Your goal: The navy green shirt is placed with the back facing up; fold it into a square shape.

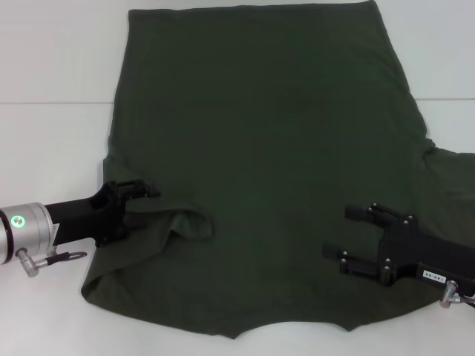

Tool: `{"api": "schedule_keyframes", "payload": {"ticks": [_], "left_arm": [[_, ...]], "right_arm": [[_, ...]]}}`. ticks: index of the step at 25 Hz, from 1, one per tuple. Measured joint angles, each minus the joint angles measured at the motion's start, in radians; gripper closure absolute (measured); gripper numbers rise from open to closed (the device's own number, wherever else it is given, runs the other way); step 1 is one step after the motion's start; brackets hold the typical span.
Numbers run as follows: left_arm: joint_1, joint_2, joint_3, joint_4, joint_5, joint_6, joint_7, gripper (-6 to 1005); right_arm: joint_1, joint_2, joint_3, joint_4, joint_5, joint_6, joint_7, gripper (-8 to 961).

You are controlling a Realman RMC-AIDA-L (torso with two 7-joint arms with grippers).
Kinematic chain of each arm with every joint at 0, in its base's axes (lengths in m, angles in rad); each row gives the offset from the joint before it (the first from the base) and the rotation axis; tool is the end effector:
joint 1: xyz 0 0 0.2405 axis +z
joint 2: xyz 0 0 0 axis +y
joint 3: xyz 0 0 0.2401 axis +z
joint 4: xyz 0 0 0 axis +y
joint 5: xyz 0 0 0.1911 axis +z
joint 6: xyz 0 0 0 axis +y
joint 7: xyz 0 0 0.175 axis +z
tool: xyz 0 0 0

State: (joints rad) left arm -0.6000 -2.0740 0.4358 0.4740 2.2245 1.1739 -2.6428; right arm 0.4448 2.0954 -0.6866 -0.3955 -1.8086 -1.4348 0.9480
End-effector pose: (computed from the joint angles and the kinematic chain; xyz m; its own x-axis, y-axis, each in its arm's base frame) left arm -0.2891 0.3543 -0.0308 -0.4221 0.7682 0.4814 0.9006 0.2947 0.3194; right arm 0.2539 0.2970 -0.0492 0.7772 -0.2024 -0.5958 -0.4489 -0.8419 -0.2995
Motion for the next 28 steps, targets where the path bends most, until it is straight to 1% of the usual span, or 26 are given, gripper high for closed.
{"api": "schedule_keyframes", "payload": {"ticks": [9,17,21,24,28], "left_arm": [[-0.003,-0.001,0.000,-0.002,0.001,-0.031,-0.002,321],[-0.030,-0.001,-0.001,-0.011,-0.005,-0.082,-0.001,321],[-0.060,-0.003,-0.004,-0.005,-0.018,-0.101,0.010,321],[-0.100,-0.003,-0.003,-0.002,-0.056,-0.102,0.057,320],[-0.171,-0.018,-0.001,-0.002,-0.090,-0.107,0.152,320]], "right_arm": [[0.002,0.000,0.000,0.000,0.000,-0.010,0.000,93],[0.001,-0.002,0.000,-0.001,0.000,-0.027,0.008,94],[0.000,-0.002,0.001,-0.002,0.000,-0.029,0.009,94],[-0.002,-0.002,0.004,-0.003,0.001,-0.035,0.009,95],[-0.006,-0.003,0.016,-0.004,0.003,-0.048,0.009,95]]}}
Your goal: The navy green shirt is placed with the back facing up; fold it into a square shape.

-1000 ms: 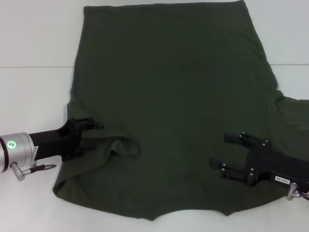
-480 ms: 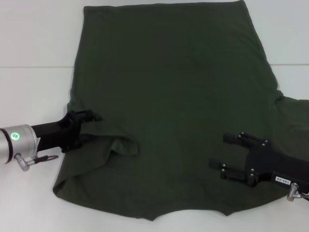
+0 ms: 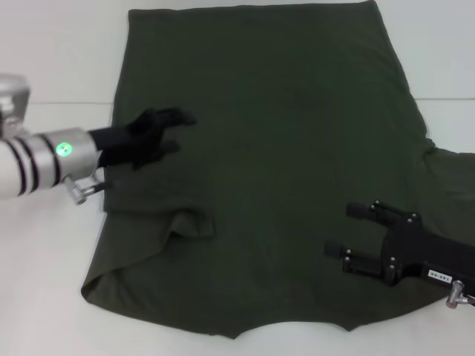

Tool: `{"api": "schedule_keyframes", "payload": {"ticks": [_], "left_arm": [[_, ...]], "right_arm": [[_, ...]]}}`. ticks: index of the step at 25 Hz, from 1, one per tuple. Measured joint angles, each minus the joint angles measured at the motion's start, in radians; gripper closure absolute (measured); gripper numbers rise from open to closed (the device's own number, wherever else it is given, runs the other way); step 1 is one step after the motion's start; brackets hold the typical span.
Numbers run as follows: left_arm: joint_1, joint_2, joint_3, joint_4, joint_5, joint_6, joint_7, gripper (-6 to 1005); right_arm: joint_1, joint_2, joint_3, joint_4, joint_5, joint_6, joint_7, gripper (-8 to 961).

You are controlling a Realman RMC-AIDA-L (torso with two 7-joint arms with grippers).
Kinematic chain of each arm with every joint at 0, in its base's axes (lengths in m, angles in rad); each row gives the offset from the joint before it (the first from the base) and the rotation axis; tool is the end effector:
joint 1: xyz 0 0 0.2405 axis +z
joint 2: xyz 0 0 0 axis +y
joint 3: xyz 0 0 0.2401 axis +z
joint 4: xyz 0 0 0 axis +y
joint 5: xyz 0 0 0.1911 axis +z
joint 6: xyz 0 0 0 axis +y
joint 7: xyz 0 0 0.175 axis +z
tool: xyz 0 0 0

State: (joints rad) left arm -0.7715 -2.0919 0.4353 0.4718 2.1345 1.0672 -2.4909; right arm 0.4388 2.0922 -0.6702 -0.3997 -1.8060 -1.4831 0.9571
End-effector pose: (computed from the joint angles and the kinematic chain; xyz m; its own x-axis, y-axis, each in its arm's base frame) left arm -0.2252 0.4136 -0.0260 -0.2123 0.7674 0.6050 0.9594 0.0459 0.2783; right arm 0.2501 0.2936 -0.0438 0.7564 -0.1943 -0.6246 -0.4490 -0.8486 -0.2797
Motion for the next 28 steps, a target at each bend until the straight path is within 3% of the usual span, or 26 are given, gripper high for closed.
{"api": "schedule_keyframes", "payload": {"ticks": [6,11,15,19,23,24,25,28], "left_arm": [[-0.031,-0.011,0.014,-0.001,-0.002,0.012,0.034,320],[0.079,0.007,0.010,0.000,-0.006,0.119,-0.056,319],[0.167,0.008,-0.066,0.008,-0.022,0.175,-0.052,319],[0.217,0.008,-0.159,0.023,-0.084,0.310,0.194,319],[0.254,0.006,-0.159,0.075,-0.090,0.514,0.615,318],[0.254,0.006,-0.159,0.075,-0.090,0.514,0.615,318],[0.287,-0.005,-0.145,0.121,-0.082,0.607,0.851,318],[0.341,-0.027,-0.129,0.187,-0.072,0.673,1.098,318]], "right_arm": [[-0.003,0.000,0.024,-0.001,0.002,-0.029,0.000,96],[-0.004,0.000,0.031,-0.001,0.002,-0.033,0.000,96],[-0.004,0.000,0.039,-0.001,0.002,-0.022,0.000,97],[-0.005,0.000,0.084,-0.001,0.003,-0.004,0.032,97],[-0.004,-0.004,0.111,-0.034,-0.001,0.051,0.172,98],[-0.005,-0.005,0.109,-0.052,-0.004,0.065,0.216,98],[-0.006,-0.005,0.105,-0.080,-0.016,0.078,0.283,98],[-0.014,-0.005,0.101,-0.198,-0.077,0.092,0.492,96]]}}
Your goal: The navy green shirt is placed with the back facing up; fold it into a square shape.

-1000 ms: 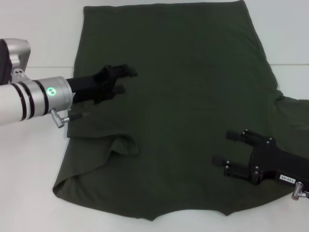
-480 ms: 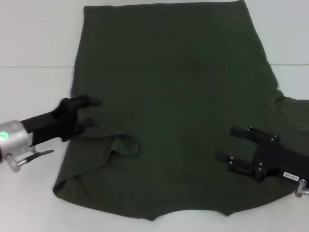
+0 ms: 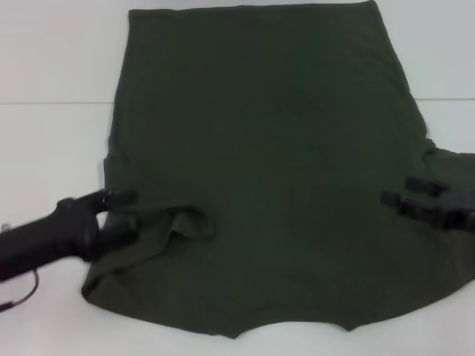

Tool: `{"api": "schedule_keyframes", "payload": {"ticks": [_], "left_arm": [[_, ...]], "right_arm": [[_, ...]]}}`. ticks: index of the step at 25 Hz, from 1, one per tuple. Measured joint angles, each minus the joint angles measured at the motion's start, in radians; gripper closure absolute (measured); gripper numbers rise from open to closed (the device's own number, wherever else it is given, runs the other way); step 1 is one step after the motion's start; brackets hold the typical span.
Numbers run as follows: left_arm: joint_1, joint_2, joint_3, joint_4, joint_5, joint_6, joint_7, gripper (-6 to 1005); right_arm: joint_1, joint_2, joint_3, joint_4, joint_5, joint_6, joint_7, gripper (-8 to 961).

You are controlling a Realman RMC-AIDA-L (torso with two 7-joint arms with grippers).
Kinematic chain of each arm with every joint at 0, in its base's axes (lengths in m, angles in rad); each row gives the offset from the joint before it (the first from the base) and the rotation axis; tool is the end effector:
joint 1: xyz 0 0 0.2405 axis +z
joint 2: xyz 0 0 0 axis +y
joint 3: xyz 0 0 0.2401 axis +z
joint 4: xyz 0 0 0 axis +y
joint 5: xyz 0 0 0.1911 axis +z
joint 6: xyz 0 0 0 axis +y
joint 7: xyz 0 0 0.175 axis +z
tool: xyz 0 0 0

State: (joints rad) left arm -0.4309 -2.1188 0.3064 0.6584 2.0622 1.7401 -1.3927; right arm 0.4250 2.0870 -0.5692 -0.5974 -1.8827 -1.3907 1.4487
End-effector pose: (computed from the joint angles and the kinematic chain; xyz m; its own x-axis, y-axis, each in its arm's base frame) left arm -0.2529 0.2873 0.0118 0.5704 0.3936 0.7209 0.6469 -0.7561 -0.0991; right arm 0.2756 0.3244 -0.0006 0.5775 -0.4583 -0.6756 -0.7495 -0.6257 -0.2163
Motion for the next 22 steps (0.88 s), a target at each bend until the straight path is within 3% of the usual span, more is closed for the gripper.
{"api": "schedule_keyframes", "payload": {"ticks": [5,10,13,18,22], "left_arm": [[0.079,-0.028,0.027,0.064,0.024,0.042,0.269,318],[0.103,-0.039,0.039,0.080,0.081,0.053,0.354,317],[0.109,-0.041,0.040,0.080,0.097,0.064,0.368,317],[0.111,-0.042,0.036,0.076,0.098,0.084,0.382,315],[0.112,-0.042,0.033,0.073,0.097,0.086,0.384,312]], "right_arm": [[-0.003,-0.019,0.004,-0.252,-0.175,-0.009,0.468,99],[0.050,-0.085,0.006,-0.409,-0.429,-0.027,0.942,101],[0.114,-0.112,0.022,-0.444,-0.602,-0.050,1.067,101],[0.211,-0.101,0.025,-0.460,-0.865,-0.018,1.145,101],[0.262,-0.089,0.005,-0.429,-0.950,0.042,1.153,102]]}}
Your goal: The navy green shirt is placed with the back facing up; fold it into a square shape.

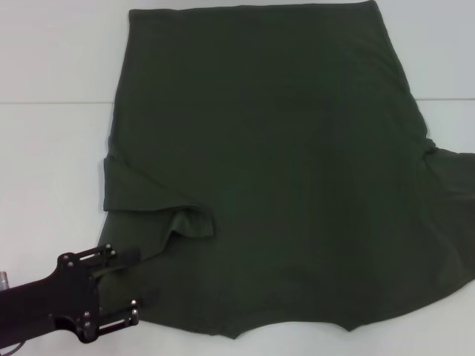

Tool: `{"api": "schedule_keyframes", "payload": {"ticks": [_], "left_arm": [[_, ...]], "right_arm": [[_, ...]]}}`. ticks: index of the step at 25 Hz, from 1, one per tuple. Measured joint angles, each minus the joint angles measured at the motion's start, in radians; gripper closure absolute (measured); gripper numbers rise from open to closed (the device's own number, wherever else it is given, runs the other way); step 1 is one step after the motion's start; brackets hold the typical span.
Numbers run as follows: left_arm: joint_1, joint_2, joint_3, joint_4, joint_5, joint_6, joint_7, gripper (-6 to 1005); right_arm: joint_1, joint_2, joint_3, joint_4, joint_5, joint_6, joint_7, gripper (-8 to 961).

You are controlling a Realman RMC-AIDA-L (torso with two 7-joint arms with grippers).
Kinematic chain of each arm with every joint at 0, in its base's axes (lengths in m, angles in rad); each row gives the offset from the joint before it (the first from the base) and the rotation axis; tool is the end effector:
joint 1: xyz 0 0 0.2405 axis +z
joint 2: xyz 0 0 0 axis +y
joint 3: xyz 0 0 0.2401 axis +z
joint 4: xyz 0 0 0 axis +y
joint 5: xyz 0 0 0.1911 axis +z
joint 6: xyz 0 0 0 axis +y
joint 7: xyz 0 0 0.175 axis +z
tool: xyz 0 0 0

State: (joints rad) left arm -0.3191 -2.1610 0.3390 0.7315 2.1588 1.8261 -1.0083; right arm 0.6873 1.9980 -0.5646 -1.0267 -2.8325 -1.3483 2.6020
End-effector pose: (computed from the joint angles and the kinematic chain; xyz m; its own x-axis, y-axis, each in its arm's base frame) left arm -0.2698 0.2390 -0.0057 0.7892 0.1762 0.5884 0.3966 -0.8777 -0.2691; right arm 0.3060 0.3857 0.0952 0.2647 -0.8709 -0.4140 -0.8530 -0.0112 -0.5219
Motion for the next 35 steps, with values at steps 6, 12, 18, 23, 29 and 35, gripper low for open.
{"api": "schedule_keyframes", "payload": {"ticks": [6,12,18,23,29,35], "left_arm": [[0.001,0.000,-0.006,-0.007,-0.003,-0.001,0.001,313],[0.001,0.000,-0.006,-0.009,-0.004,-0.011,0.001,312],[-0.004,0.000,-0.006,-0.019,-0.004,-0.016,0.002,312],[-0.005,0.000,-0.004,-0.025,-0.001,-0.028,0.002,312],[-0.006,0.000,-0.001,-0.032,-0.001,-0.040,0.002,312],[-0.007,0.000,0.002,-0.035,-0.002,-0.043,0.002,312]], "right_arm": [[0.024,-0.013,-0.016,0.110,-0.010,0.072,-0.005,102],[0.029,-0.037,-0.040,0.198,-0.013,0.123,-0.006,100],[0.022,-0.039,-0.072,0.205,-0.017,0.155,-0.006,98],[0.024,-0.037,-0.090,0.230,-0.017,0.188,-0.006,97],[0.034,-0.037,-0.100,0.274,-0.018,0.219,-0.009,97],[0.035,-0.033,-0.110,0.284,-0.018,0.241,-0.015,98]]}}
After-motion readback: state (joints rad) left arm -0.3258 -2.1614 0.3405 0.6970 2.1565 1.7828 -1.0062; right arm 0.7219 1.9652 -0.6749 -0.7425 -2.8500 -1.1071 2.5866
